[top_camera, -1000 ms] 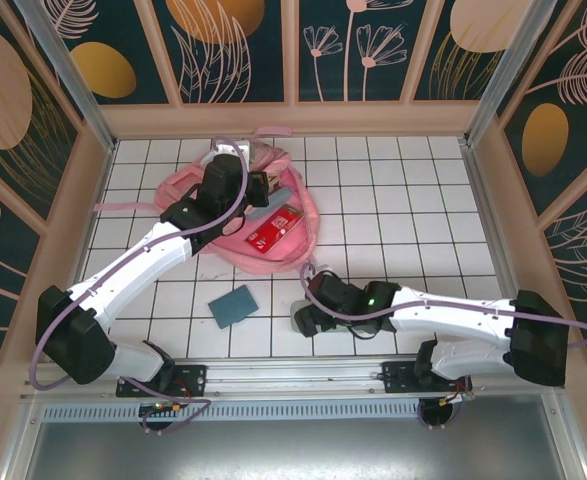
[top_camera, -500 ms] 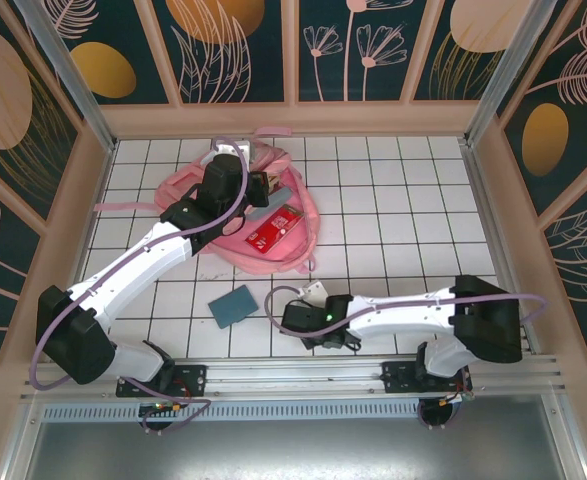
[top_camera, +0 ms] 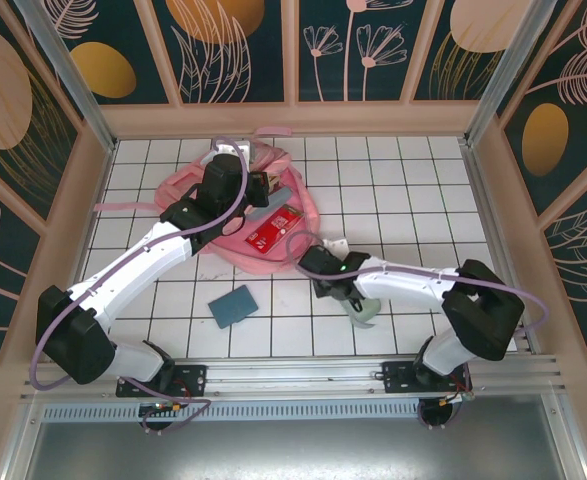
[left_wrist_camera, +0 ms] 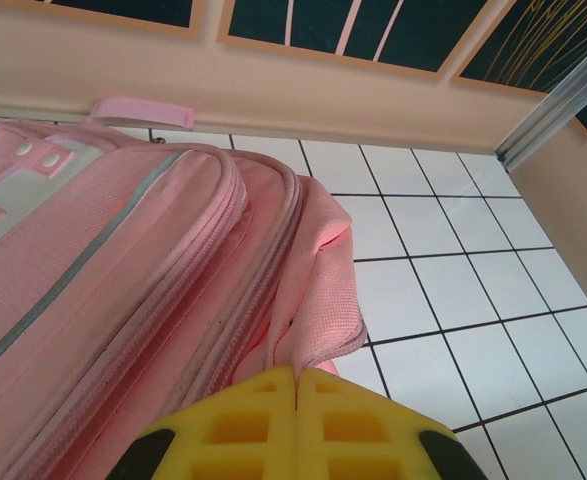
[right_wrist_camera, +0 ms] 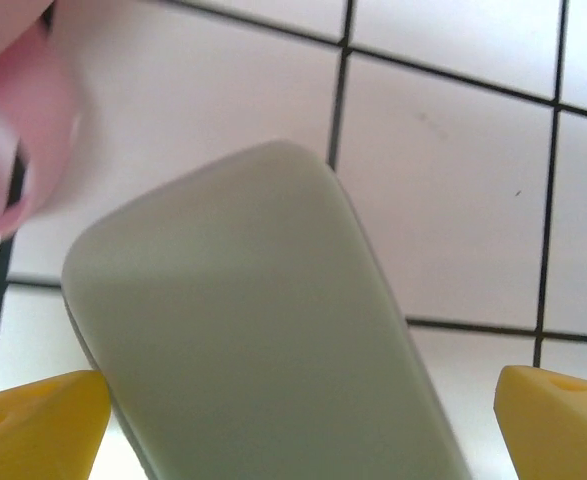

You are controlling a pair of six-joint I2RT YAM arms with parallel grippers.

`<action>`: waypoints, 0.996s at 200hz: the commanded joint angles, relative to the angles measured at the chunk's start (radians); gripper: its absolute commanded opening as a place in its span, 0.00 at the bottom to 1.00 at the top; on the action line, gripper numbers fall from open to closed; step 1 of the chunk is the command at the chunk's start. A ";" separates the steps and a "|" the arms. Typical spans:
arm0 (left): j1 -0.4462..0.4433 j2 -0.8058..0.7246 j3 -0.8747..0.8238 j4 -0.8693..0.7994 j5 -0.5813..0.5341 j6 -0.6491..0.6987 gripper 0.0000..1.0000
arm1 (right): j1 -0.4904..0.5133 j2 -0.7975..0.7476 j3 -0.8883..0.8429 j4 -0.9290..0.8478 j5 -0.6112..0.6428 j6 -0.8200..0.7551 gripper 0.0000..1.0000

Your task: Pack the student bag

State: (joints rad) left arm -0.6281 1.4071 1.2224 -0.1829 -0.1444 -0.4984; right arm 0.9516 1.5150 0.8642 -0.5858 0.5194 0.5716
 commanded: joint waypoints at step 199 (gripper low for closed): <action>0.005 0.007 0.012 0.077 0.011 0.011 0.00 | 0.106 -0.207 -0.288 0.115 -0.119 0.200 0.82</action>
State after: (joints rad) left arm -0.6281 1.4147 1.2224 -0.1829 -0.1375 -0.4988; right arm 1.0145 1.2663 0.5556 -0.4404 0.3164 0.7406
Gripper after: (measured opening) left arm 0.062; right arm 0.864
